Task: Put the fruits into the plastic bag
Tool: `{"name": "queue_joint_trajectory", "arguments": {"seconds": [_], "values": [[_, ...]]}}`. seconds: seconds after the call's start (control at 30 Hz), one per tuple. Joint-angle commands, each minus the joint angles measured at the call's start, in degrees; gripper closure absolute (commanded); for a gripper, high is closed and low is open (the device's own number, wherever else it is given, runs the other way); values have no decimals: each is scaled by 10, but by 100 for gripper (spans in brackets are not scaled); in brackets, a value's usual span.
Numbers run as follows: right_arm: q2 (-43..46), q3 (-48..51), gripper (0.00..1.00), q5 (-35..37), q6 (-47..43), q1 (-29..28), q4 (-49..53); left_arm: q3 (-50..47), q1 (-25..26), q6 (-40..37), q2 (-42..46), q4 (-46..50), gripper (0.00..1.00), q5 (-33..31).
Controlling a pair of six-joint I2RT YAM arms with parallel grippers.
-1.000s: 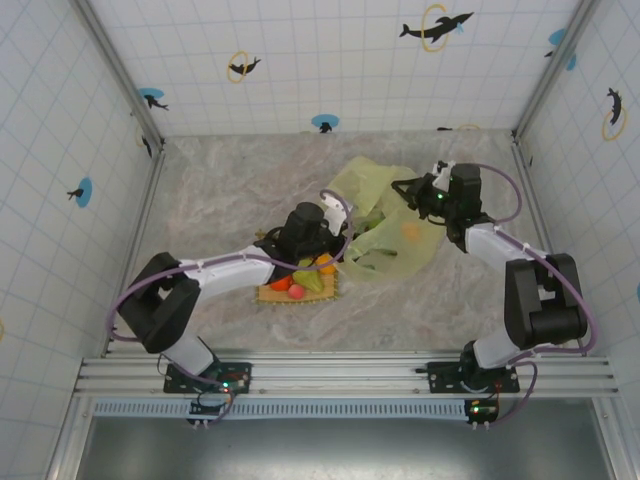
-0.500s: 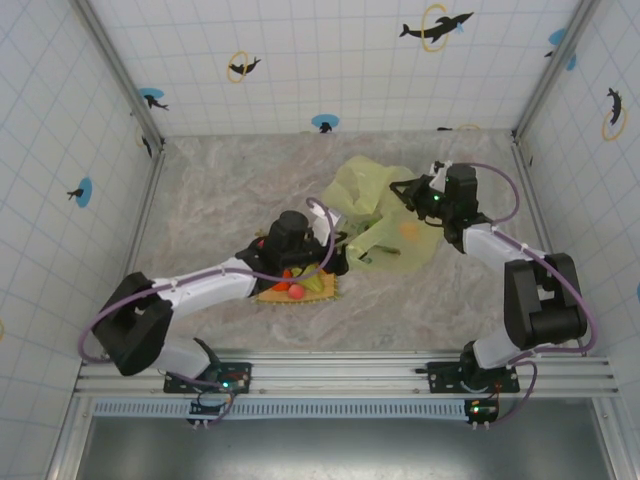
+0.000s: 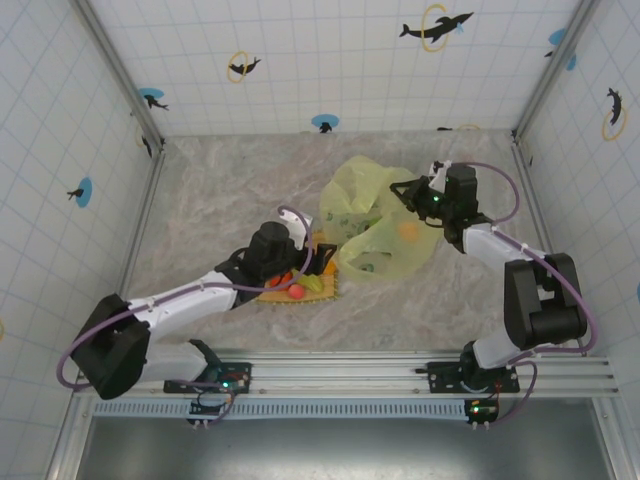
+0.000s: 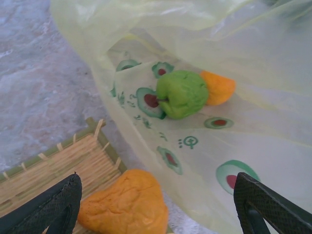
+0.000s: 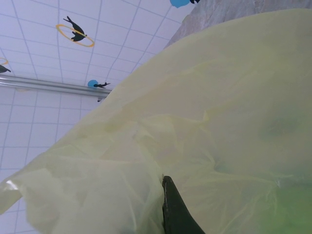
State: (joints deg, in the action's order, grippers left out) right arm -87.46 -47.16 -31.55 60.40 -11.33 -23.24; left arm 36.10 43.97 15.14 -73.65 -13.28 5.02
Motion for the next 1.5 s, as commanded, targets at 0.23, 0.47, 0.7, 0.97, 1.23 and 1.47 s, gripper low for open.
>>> {"name": "queue_joint_trajectory", "arguments": {"seconds": [0.23,0.47,0.7,0.97,1.23,1.47], "values": [[21,-95,100,26,-210,4,223,137,-3,59,-130,-33,82,83],[51,-187,100,186,-397,-3,426,169,-12,145,-145,-117,100,222],[45,-225,100,261,-439,-13,478,194,-48,172,-197,-110,100,229],[36,-224,100,252,-420,-26,446,215,-84,156,-228,-76,95,200],[21,-198,100,231,-378,-30,383,148,-84,83,-154,-5,50,122],[4,-216,100,238,-379,-27,387,16,-85,39,-15,15,29,51]]}}
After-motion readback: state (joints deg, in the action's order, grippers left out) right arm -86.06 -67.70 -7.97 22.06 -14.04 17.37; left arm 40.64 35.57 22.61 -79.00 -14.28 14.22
